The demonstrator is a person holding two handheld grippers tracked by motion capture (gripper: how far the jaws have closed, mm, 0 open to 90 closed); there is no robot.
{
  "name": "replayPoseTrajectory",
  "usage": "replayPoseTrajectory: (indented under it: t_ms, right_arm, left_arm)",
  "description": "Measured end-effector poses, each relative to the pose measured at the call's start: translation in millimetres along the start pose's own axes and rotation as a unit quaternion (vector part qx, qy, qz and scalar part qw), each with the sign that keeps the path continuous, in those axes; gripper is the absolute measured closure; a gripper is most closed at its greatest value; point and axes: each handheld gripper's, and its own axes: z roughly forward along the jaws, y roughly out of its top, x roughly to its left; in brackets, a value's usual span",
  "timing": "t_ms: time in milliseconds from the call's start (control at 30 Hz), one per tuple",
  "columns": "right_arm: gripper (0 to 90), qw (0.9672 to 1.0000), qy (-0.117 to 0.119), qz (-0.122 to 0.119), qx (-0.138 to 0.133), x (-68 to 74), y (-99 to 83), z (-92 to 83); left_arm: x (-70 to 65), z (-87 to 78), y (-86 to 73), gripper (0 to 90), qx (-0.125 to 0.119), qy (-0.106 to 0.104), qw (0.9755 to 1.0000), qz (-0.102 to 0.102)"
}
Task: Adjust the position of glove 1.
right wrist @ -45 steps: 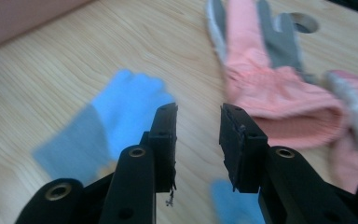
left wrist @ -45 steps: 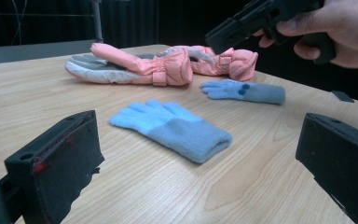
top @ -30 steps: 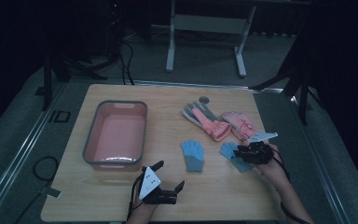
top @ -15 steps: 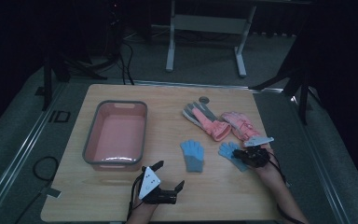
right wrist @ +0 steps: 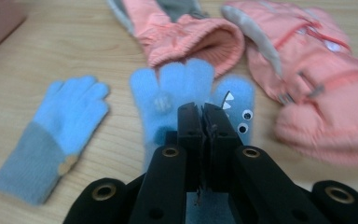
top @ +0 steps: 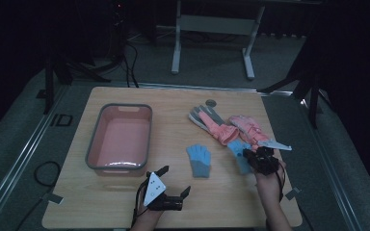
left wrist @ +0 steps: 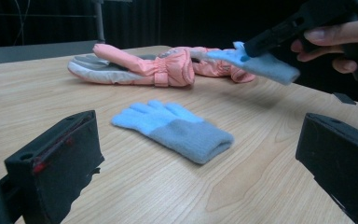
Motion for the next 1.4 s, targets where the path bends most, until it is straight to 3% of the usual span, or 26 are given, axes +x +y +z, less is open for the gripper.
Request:
replayPoseTrajectory:
  t_ms: [33, 67, 100, 133, 267, 300, 367, 533, 867, 1067, 1167, 1233, 1333, 1400]
  right_arm:
    - [86.6, 1.0000, 0.000, 0.000, 0.000, 0.0, 0.0, 0.0]
    - [86.6, 0.9997, -0.021, 0.008, -0.007, 4.5, -3.4, -1.9]
    - [86.7, 0.9997, -0.021, 0.008, -0.007, 4.5, -3.4, -1.9]
    - [86.6, 0.9981, -0.051, 0.029, -0.016, 16.8, -12.4, -2.0]
    - [86.6, 0.9965, -0.074, 0.036, -0.016, 27.4, -19.5, 1.5]
    - [86.6, 0.9953, -0.075, 0.059, -0.014, 29.0, -23.7, 6.4]
    - [86.5, 0.9937, -0.075, 0.082, -0.013, 29.1, -27.8, 11.8]
    - [86.5, 0.9897, -0.083, 0.115, -0.016, 30.6, -39.0, 23.5]
    - [84.3, 0.9885, -0.092, 0.119, -0.010, 29.1, -52.4, 37.7]
    - [75.1, 0.9909, -0.079, 0.109, -0.005, 27.8, -49.3, 35.2]
    - [68.3, 0.9951, -0.066, 0.074, 0.004, 26.8, -44.5, 31.8]
    - [64.4, 0.9976, -0.056, 0.035, 0.021, 25.3, -39.7, 30.4]
    - [61.8, 0.9988, -0.040, 0.006, 0.028, 20.5, -34.6, 27.9]
    - [59.0, 0.9990, -0.035, -0.023, 0.019, 16.6, -31.1, 23.3]
  left_arm:
    - [0.0, 0.0, 0.0, 0.1, 0.000, 0.000, 1.0000, 0.000]
    - [0.0, 0.0, 0.0, 0.1, 0.000, 0.000, 1.0000, 0.000]
    - [-0.3, 0.2, 0.1, 0.1, 0.000, 0.000, 1.0000, 0.001]
    - [-0.4, 0.3, 0.1, 0.1, 0.001, 0.000, 1.0000, 0.001]
    - [-0.5, 0.5, 0.2, 0.1, 0.002, -0.001, 1.0000, 0.004]
    - [-0.5, 0.5, 0.2, 0.1, 0.003, -0.001, 1.0000, 0.004]
    - [-0.6, 0.4, 0.2, 0.1, 0.002, -0.001, 1.0000, 0.005]
    - [-1.0, 0.2, 0.0, 0.1, 0.001, -0.001, 1.0000, 0.005]
    - [-1.1, 0.7, 0.2, 0.1, 0.003, -0.003, 1.0000, 0.006]
    - [-1.2, 0.7, 0.2, 0.1, 0.003, -0.004, 1.0000, 0.007]
    - [-1.1, 0.7, 0.2, 0.1, 0.003, -0.004, 1.0000, 0.006]
    - [-1.3, 0.7, 0.2, 0.1, 0.002, -0.004, 1.0000, 0.006]
    - [-1.3, 0.8, 0.2, 0.1, 0.003, -0.004, 1.0000, 0.007]
    - [-1.0, 0.7, 0.2, 0.1, 0.003, -0.003, 1.0000, 0.006]
